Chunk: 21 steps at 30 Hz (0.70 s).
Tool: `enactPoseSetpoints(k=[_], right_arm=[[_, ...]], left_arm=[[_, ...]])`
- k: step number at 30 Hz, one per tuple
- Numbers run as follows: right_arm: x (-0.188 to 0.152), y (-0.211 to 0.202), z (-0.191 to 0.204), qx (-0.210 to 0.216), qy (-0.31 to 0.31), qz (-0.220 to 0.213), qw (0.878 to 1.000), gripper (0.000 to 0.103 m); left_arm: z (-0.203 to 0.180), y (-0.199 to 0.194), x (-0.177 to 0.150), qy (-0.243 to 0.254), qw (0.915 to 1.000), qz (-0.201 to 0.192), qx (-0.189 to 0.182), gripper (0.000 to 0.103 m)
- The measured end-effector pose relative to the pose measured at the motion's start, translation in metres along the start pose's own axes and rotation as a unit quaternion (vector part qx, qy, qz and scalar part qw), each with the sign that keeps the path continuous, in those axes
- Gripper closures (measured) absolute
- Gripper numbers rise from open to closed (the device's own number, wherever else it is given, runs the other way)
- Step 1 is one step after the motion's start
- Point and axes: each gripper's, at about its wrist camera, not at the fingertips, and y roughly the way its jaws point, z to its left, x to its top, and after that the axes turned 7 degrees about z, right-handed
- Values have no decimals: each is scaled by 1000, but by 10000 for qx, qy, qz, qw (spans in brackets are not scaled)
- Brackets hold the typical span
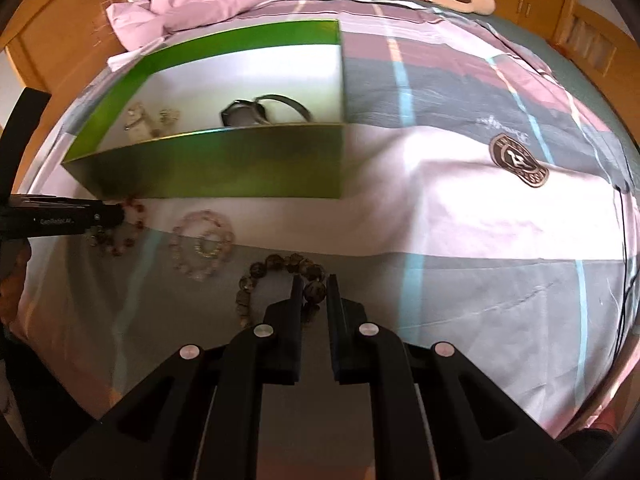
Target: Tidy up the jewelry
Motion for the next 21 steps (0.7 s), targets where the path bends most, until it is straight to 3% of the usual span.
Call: enactPoseSetpoints(k=[4,5,6,8,12,13,15,18,21], right_arm=[[-1,2,-8,-143,190,34,9997,87],[-2,1,-12,-116,238,39,9996,80],[-3,0,-14,-49,284,24,9996,78],[-4,0,-13,5,281,13,9996,77],[-5,0,-9,17,250,33,9997,77],[-6,1,-9,35,258,56,9996,77],[-5,3,-8,45,241,98,9997,72],[-7,5,-6,50,212,131,9997,64],[-7,7,-5,57,215,154,9996,64]], left_arm=[[-10,3,3,189,9998,-96,7,69],[-11,3,3,215,9997,-118,-34,81],[-12,2,3,221,9994,-154,-214,91],[-11,-1,5,186,9976,-188,-644,92],[-12,-25,3,347,9902,-538,-1239,90],[-10,-30,2,360,9908,-600,-1162,89],[-5,-31,1,270,9941,-517,-916,77],[12,-24,-6,31,9980,-238,-587,70],[28,-26,-9,-119,9987,-156,-465,67]])
